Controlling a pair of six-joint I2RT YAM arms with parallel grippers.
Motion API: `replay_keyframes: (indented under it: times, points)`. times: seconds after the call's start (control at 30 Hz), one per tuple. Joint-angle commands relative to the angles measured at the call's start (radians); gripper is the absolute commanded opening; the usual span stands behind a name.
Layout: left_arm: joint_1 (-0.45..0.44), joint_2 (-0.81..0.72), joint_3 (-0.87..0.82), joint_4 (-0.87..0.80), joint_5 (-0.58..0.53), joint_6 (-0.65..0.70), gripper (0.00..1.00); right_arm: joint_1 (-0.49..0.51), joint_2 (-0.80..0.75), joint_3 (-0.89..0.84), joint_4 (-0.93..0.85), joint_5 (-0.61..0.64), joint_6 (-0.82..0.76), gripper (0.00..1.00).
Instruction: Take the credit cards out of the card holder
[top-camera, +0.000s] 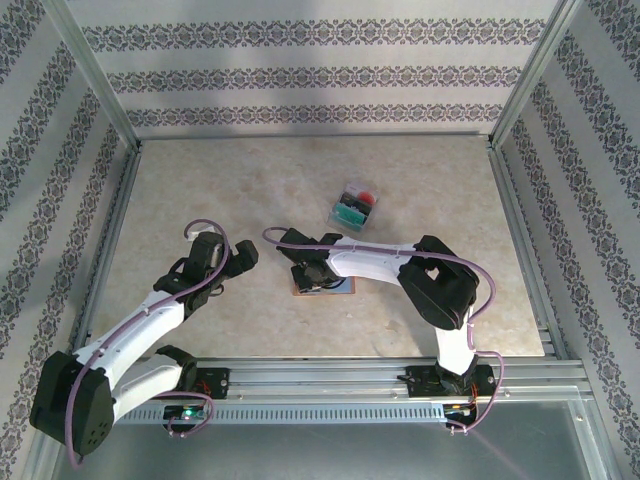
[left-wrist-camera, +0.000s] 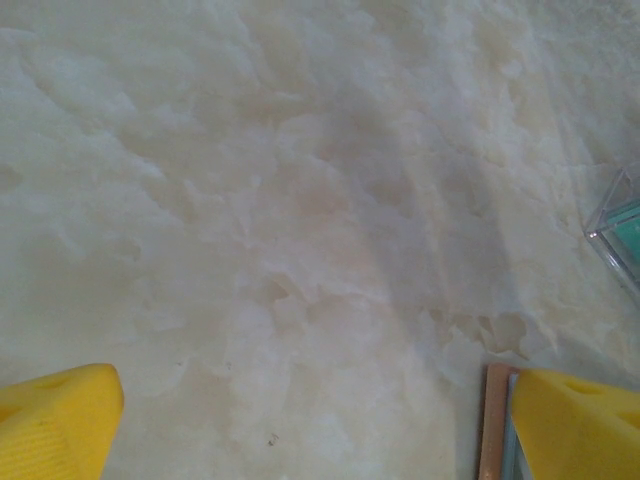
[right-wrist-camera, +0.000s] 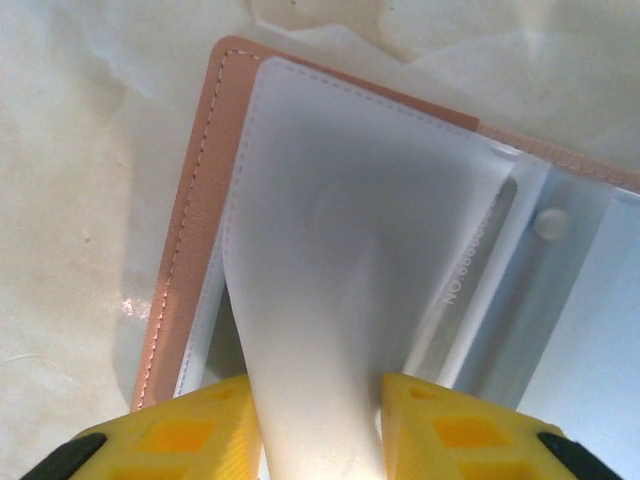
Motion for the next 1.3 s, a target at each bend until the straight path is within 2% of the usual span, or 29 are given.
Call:
replay_keyframes:
  times: [0.0, 0.4, 0.93, 1.27]
  points:
    - [0.017, -0.021, 0.006, -0.029, -0.003, -0.002, 0.99, -0.007, -0.029, -0.015, -0.019, 0.034, -0.002, 0.34]
    - [0.017, -0.037, 0.013, -0.043, -0.011, 0.002, 0.99, -0.016, -0.077, -0.042, -0.093, 0.169, -0.018, 0.38]
    - [0.014, 0.002, 0.053, -0.051, 0.038, 0.059, 0.99, -0.081, -0.183, -0.163, -0.082, 0.193, 0.008, 0.39]
    - [-0.048, 0.044, 0.068, -0.017, 0.051, 0.061, 0.99, -0.107, -0.189, -0.209, -0.062, 0.183, 0.009, 0.38]
